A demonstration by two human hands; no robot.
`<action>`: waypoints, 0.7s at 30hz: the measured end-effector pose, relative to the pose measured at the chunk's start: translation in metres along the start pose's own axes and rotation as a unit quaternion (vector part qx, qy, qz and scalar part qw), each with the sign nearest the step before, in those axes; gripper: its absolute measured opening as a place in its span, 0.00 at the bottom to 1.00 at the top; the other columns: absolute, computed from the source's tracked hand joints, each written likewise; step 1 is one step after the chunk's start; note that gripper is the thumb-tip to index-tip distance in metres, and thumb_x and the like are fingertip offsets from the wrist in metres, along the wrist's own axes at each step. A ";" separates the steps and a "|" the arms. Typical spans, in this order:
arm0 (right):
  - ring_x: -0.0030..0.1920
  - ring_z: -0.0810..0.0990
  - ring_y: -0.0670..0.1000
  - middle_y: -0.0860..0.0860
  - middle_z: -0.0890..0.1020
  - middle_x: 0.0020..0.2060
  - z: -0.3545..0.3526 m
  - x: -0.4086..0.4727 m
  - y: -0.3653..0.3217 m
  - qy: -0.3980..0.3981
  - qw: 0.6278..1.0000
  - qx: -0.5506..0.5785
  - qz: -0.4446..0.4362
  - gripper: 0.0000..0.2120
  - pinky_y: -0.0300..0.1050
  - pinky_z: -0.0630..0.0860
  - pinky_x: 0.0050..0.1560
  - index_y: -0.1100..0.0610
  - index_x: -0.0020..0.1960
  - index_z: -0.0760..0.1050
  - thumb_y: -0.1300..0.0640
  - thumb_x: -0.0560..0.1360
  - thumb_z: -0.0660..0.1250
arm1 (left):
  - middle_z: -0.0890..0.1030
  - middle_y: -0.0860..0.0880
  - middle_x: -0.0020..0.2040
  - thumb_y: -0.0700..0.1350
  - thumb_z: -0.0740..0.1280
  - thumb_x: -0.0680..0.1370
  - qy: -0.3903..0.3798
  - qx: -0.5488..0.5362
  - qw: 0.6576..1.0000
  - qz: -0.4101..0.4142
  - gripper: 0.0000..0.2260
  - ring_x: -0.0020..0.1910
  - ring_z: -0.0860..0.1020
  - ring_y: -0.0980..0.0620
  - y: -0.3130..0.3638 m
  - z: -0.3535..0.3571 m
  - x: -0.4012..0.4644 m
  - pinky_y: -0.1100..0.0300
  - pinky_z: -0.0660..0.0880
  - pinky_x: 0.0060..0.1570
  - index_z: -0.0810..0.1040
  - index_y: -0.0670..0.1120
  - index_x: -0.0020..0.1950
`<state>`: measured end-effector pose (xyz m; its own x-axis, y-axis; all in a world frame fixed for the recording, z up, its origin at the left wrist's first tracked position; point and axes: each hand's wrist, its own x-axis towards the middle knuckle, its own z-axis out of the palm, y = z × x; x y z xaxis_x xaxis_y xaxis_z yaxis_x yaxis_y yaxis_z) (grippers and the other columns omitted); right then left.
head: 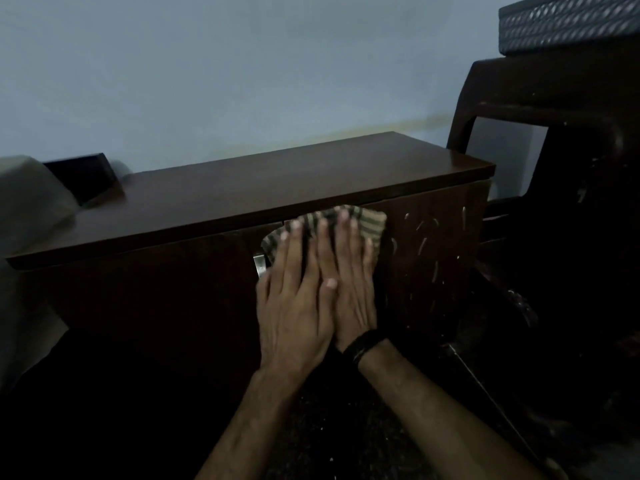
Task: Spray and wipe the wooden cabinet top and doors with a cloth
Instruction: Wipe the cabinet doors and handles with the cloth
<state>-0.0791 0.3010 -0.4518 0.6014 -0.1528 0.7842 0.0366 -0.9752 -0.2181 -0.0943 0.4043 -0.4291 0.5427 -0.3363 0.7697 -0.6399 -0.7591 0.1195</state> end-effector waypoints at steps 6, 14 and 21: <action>0.79 0.35 0.51 0.51 0.31 0.78 -0.004 0.018 0.015 -0.001 0.992 -0.009 -0.125 0.39 0.51 0.34 0.77 0.54 0.78 0.30 0.43 0.80 0.52 | 0.48 0.44 0.82 0.63 0.41 0.82 -0.088 0.100 0.991 0.004 0.33 0.81 0.46 0.47 -0.017 -0.004 -0.002 0.39 0.43 0.77 0.51 0.44 0.81; 0.79 0.35 0.51 0.52 0.32 0.78 0.008 0.008 0.068 0.061 0.991 -0.083 -0.080 0.43 0.52 0.37 0.77 0.55 0.79 0.32 0.40 0.76 0.52 | 0.45 0.48 0.82 0.69 0.43 0.80 -0.142 0.132 0.978 0.077 0.38 0.81 0.43 0.51 0.020 -0.001 0.018 0.40 0.41 0.77 0.47 0.45 0.82; 0.79 0.34 0.53 0.52 0.31 0.78 0.003 0.034 0.052 0.099 0.986 -0.059 -0.120 0.37 0.55 0.36 0.77 0.54 0.79 0.32 0.44 0.81 0.51 | 0.47 0.49 0.82 0.71 0.42 0.78 -0.127 0.167 0.977 0.029 0.40 0.81 0.46 0.52 0.013 -0.011 0.019 0.40 0.38 0.77 0.49 0.45 0.82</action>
<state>-0.0546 0.2460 -0.4384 0.4185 0.0683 0.9056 0.0585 -0.9971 0.0481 -0.0980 0.3936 -0.4059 0.6560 -0.4794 0.5829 -0.4827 -0.8602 -0.1643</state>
